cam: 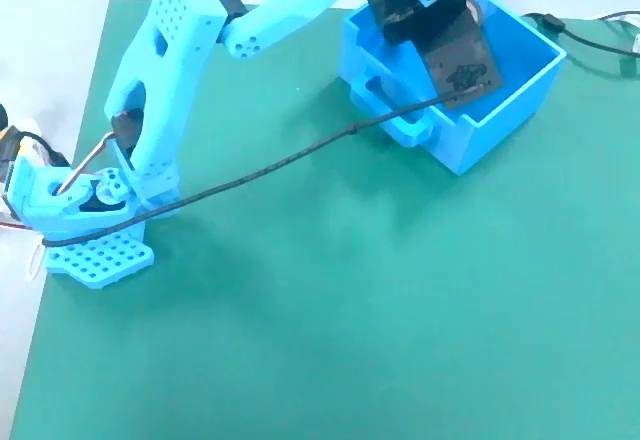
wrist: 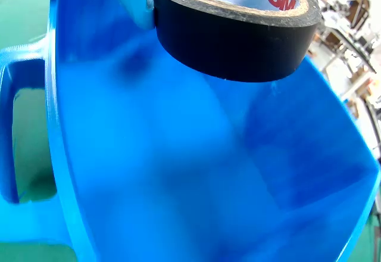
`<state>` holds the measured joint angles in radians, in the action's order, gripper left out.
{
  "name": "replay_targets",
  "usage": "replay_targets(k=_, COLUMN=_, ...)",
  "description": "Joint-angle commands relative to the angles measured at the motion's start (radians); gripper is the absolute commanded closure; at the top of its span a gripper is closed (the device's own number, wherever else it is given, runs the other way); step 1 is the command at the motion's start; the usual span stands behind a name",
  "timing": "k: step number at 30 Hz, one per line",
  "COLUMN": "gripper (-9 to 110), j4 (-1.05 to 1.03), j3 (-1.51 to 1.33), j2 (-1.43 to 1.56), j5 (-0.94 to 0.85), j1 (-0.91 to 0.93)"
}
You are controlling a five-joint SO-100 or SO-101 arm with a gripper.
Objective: Put the tape in the box
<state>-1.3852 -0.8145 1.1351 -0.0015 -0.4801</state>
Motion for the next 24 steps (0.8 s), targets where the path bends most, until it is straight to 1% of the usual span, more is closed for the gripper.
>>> replay_targets(k=1, gripper=102, j4=0.017, j3=0.100, j2=0.028, j5=-0.005, j1=-0.008)
replay_targets(k=8, gripper=101, j4=0.017, j3=0.100, j2=0.028, j5=-0.005, j1=-0.008)
replay_targets(k=9, gripper=99, j4=0.017, j3=0.100, j2=0.028, j5=-0.005, j1=-0.008)
replay_targets(k=11, gripper=85, j4=0.017, j3=0.100, j2=0.029, j5=0.000, j1=-0.006)
replay_targets(k=12, gripper=80, j4=0.017, j3=0.100, j2=0.031, j5=0.000, j1=-0.005)
replay_targets(k=16, gripper=71, j4=0.017, j3=0.100, j2=0.032, j5=0.000, j1=-0.002)
replay_targets(k=24, gripper=69, j4=0.017, j3=0.100, j2=0.031, j5=0.000, j1=0.000)
